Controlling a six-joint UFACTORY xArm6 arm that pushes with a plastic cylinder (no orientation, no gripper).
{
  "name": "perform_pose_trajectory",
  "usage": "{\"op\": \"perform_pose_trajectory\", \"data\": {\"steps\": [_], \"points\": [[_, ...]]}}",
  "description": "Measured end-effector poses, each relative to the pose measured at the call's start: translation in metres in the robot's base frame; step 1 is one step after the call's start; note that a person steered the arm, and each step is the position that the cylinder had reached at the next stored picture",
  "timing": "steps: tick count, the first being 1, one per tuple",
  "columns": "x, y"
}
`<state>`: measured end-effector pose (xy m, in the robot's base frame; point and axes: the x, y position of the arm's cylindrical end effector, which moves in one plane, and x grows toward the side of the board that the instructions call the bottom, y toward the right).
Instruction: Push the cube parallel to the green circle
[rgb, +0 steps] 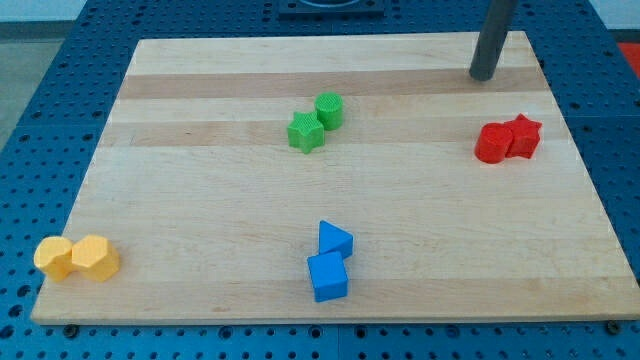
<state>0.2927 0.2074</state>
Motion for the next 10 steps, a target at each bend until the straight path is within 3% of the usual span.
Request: {"op": "perform_pose_trajectory", "data": {"steps": [4,5,7,8,10], "points": [[0.042,-0.046],[0.074,-0.084],[0.139,-0.099],[0.163,-0.172],[0.254,-0.307]]}}
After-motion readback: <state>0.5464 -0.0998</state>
